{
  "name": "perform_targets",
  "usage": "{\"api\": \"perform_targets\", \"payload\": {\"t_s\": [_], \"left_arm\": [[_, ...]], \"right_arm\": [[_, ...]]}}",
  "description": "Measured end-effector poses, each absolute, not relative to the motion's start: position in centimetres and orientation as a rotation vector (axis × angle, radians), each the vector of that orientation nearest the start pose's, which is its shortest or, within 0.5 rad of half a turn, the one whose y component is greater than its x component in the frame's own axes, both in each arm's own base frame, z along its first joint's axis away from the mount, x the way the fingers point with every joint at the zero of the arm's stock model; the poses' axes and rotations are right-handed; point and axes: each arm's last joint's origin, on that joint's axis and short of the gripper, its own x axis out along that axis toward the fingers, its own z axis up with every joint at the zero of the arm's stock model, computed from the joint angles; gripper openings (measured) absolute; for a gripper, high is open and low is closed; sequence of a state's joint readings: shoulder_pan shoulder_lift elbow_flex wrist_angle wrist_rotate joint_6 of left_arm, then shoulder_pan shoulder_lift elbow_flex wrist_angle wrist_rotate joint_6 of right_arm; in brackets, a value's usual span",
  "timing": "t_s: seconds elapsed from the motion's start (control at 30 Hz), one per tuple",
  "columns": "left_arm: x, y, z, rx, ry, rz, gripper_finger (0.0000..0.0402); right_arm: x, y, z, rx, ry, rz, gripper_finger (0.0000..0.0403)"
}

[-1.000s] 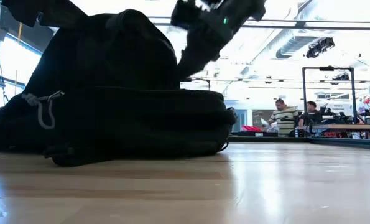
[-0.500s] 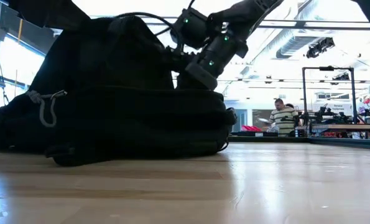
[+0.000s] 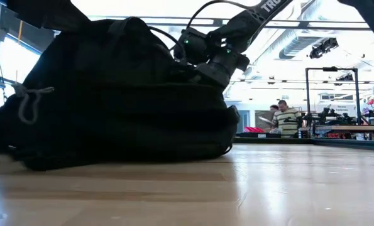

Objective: Unpack backpack
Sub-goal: Remove the cellphone from the backpack

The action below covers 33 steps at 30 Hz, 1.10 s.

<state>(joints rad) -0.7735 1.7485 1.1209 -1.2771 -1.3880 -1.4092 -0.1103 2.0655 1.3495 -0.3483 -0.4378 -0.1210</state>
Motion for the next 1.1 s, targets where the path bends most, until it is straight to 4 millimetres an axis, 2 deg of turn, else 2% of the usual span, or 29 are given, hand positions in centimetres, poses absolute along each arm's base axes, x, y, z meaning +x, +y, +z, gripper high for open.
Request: {"api": "perform_targets", "payload": {"t_s": [0.27, 0.4, 0.67, 0.8, 0.97, 1.1], "left_arm": [[22.0, -16.2, 18.7, 0.360, 0.422, 0.831, 0.0000], [22.1, -16.2, 18.6, 0.341, 0.417, 0.835, 0.0000], [22.4, -16.1, 18.6, 0.317, 0.409, 0.841, 0.0000], [22.4, -16.1, 18.6, 0.313, 0.407, 0.841, 0.0000], [22.4, -16.2, 18.6, 0.312, 0.409, 0.841, 0.0000], [22.4, -16.1, 18.6, 0.320, 0.417, 0.839, 0.0000]], "right_arm": [[41.7, -1.0, 13.9, 0.226, 0.980, 0.456, 0.0325], [42.4, 0.5, 14.2, 0.243, 0.913, 0.473, 0.0325], [43.1, 2.1, 14.7, 0.256, 0.855, 0.406, 0.0325], [43.2, 2.9, 14.1, 0.247, 0.867, 0.427, 0.0321], [43.0, 3.6, 13.6, 0.243, 0.895, 0.484, 0.0296], [42.9, 3.8, 13.6, 0.253, 0.903, 0.509, 0.0247]]}}
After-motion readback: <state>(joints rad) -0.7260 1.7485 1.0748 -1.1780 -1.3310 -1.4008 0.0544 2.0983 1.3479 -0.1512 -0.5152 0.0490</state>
